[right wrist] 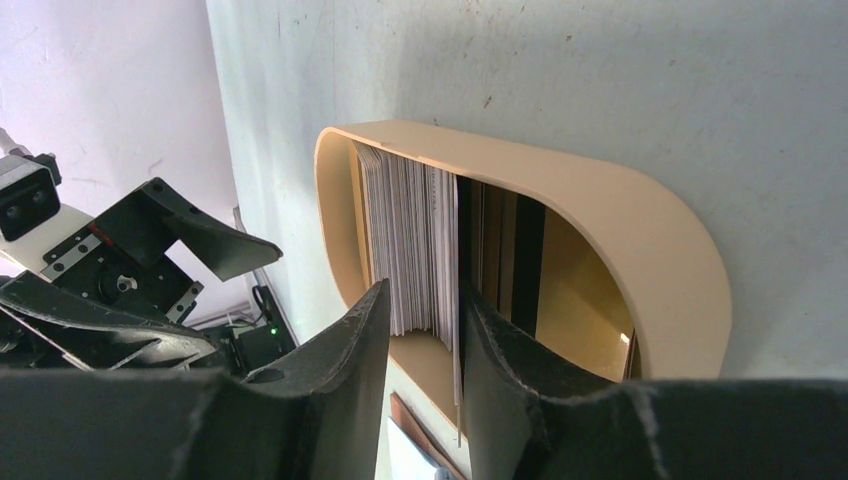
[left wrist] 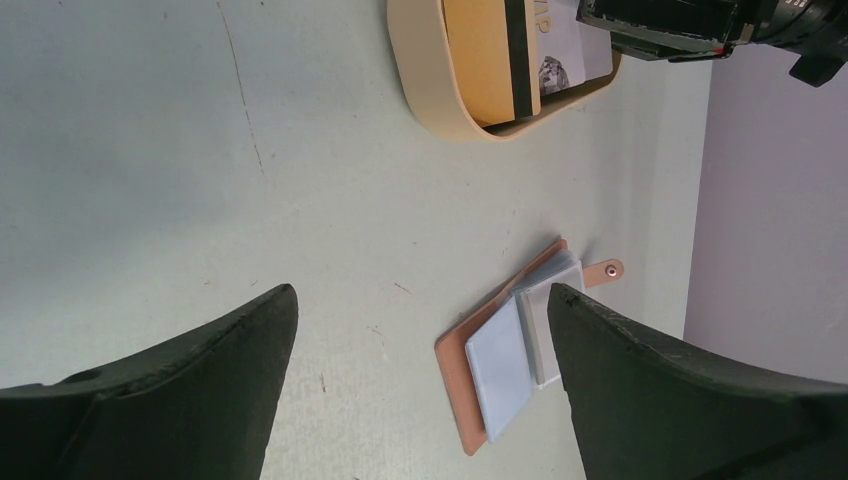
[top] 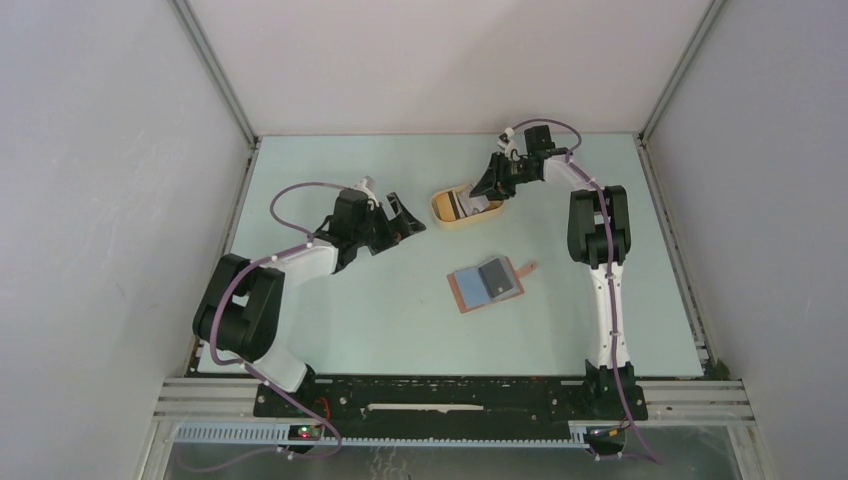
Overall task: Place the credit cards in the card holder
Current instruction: Pick up the credit card from the storage box.
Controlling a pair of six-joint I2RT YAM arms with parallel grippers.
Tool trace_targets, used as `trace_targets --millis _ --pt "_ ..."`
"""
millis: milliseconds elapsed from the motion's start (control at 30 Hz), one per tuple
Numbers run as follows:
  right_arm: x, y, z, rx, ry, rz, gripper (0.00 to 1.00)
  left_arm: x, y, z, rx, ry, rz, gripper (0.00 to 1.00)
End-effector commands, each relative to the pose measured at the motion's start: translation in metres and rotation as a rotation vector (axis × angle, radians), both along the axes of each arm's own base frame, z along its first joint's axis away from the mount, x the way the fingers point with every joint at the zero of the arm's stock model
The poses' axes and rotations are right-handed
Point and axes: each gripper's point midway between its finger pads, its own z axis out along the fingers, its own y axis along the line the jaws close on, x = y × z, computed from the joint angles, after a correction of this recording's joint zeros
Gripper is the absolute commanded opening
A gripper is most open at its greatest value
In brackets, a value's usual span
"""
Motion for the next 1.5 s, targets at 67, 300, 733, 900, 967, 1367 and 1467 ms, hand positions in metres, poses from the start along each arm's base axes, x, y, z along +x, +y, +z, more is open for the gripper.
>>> trace_targets --millis 67,300,733,900,967,1367,1467 --pt "0.008 -0.005 0.047 0.005 -0.104 -0.021 0.39 0.015 -0.011 0.025 -0.042 -0.065 -0.014 1.00" --pt "0.008 -0.009 0.050 -0.005 -0.119 -0.027 0.39 0.015 -0.012 0.025 -0.043 -0.065 -0.018 1.00" --pt "0.006 -0.012 0.048 -0.022 -0.119 -0.033 0.33 0.014 -0.011 0.024 -0.043 -0.062 -0.012 1.00" --pt "0.005 -0.013 0.048 -0.025 -0.121 -0.036 0.30 0.014 -0.011 0.025 -0.045 -0.065 -0.012 1.00" --pt "0.005 -0.014 0.048 -0.027 -0.122 -0.037 0.27 0.014 -0.011 0.024 -0.045 -0.064 -0.012 1.00" --pt "0.003 -0.016 0.052 -0.034 -0.135 -0.043 0.11 0.013 -0.010 0.025 -0.047 -0.067 -0.011 1.00" --pt "0.003 -0.017 0.056 -0.039 -0.151 -0.043 0.11 0.013 -0.010 0.025 -0.048 -0.068 -0.012 1.00"
